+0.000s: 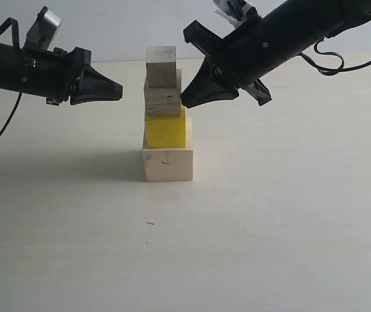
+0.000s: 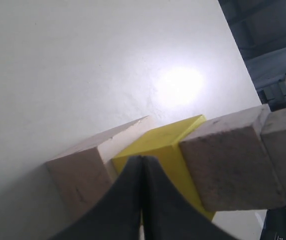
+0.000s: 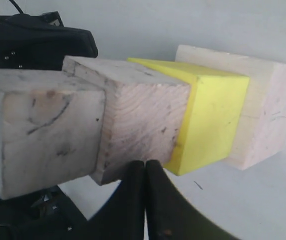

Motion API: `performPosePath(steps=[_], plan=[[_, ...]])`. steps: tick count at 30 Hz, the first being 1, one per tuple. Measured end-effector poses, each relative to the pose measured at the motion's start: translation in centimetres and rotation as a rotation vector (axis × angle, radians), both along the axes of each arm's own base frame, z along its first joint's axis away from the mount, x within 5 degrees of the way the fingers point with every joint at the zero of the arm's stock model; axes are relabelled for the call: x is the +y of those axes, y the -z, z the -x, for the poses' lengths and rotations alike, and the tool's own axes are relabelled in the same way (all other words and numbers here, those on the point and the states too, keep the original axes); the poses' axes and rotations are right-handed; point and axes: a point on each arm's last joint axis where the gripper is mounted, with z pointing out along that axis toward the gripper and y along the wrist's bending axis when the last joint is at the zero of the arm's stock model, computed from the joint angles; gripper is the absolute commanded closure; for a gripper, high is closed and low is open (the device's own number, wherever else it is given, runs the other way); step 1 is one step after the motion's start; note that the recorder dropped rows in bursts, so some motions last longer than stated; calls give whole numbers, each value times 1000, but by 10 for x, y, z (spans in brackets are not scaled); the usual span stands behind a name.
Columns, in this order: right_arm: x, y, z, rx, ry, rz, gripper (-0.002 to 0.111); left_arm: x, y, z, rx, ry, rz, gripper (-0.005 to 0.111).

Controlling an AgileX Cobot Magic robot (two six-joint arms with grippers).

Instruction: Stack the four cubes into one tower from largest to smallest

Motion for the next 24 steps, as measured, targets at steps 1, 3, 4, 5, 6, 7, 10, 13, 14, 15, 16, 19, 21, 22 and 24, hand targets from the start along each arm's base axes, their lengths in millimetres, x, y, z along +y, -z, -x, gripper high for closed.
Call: performPosePath(steps=[1,3,4,5,6,7,10,13,14,15,16,19,21,22,24], plan=[[0,0,0,0,0,0,108,0,0,0,0,0,0,107],[1,0,0,-4,3,1,108,0,0,0,-2,1,0,107],[1,0,0,-7,4,3,108,0,0,0,-2,1,0,107],[0,0,0,-8,4,5,108,0,0,0,-3,2,-1,107],[0,1,-1,-12,2,13,108,0,0,0,-3,2,-1,107],[0,1,-1,-15,2,18,108,0,0,0,-3,2,-1,107],[-2,3,-2,-34,7,40,108,0,0,0,-2,5,2,107],[-2,3,-4,-46,20,47,108,-1,-1,2,5,25,18,107],[-2,3,-4,-47,21,47,108,-3,-2,3,6,33,22,107],[-2,3,-4,-48,22,47,108,-6,-2,4,9,47,27,107],[-2,3,-4,-48,22,47,108,-8,-2,5,9,54,28,107],[-2,3,-5,-52,29,48,108,-24,-3,12,15,114,39,107],[-2,3,-5,-55,31,51,108,-27,-3,14,17,130,40,107],[-2,3,-5,-55,31,51,108,-27,-3,14,17,131,41,107],[-3,3,-6,-58,35,51,108,-28,-3,15,18,134,43,107]])
